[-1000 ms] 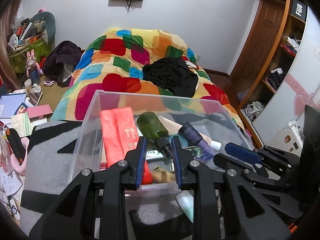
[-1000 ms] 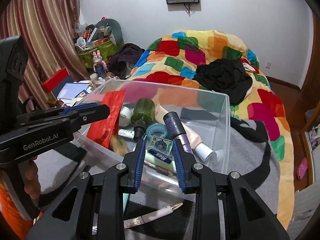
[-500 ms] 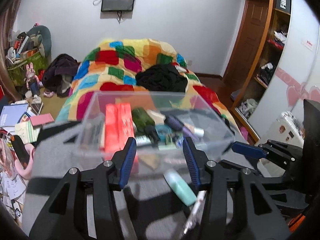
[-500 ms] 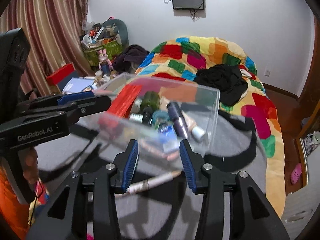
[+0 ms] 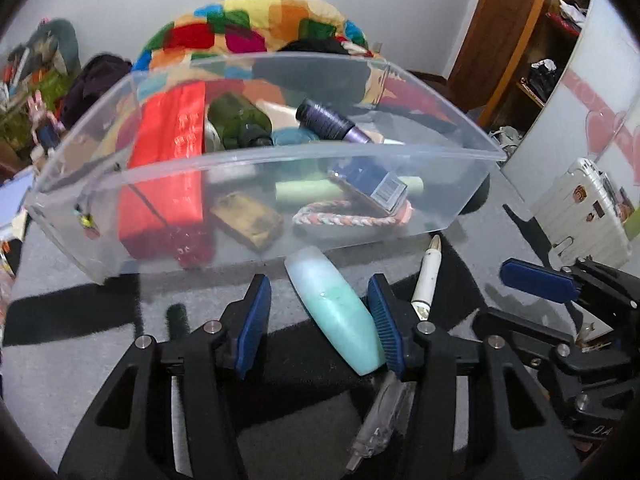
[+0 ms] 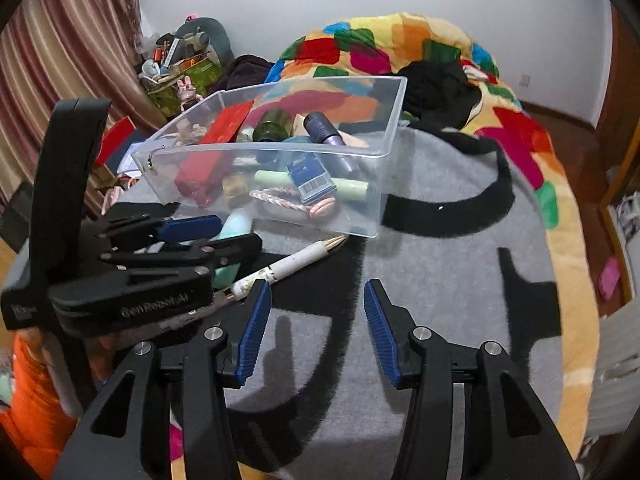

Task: Organize objects
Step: 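Grasp the mint green bottle with the left tool while the right tool grasps the white pen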

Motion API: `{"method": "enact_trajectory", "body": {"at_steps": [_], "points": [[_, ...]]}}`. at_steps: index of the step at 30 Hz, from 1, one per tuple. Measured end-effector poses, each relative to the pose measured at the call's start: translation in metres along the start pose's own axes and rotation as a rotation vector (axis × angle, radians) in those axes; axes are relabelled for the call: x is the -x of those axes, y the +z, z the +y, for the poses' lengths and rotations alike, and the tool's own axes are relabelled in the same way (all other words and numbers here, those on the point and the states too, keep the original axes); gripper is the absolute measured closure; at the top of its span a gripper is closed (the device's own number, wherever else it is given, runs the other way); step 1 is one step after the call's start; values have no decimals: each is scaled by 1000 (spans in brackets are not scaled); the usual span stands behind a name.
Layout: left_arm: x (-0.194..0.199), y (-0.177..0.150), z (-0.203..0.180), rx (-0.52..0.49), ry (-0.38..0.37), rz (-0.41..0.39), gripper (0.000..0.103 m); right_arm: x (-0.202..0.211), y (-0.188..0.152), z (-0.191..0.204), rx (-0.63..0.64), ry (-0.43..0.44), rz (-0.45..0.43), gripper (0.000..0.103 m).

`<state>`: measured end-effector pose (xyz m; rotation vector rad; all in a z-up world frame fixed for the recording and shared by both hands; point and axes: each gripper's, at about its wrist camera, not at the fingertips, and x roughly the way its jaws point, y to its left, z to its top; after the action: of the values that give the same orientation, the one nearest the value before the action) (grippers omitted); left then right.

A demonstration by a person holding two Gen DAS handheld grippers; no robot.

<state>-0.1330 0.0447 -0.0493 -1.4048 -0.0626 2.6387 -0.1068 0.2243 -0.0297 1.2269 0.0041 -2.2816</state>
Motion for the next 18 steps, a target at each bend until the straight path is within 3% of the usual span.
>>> {"method": "enact_trajectory", "body": {"at_steps": [1,2,5,9,12,14,18], "points": [[2,-3,0,-14,19,-4,58,-2,0,1,-9,10,4,55],[1,-6,1,-17,25,-4,70,-4,-1,4,-15,13,5,53],[7,-14,8,-27,38,-23,79,-9,-1,13,-23,-1,3,52],[18,-28,22,-8,46,-42,79,-21,-1,23,-48,-8,28,49],[27,-39,32,19,31,-56,79,-27,0,35,-52,-38,15,39],[33,-45,37,37,25,-63,80,-33,0,45,-25,-86,9,33],[44,-58,42,66,9,-79,80,-39,-6,60,52,-194,-10,34]]}}
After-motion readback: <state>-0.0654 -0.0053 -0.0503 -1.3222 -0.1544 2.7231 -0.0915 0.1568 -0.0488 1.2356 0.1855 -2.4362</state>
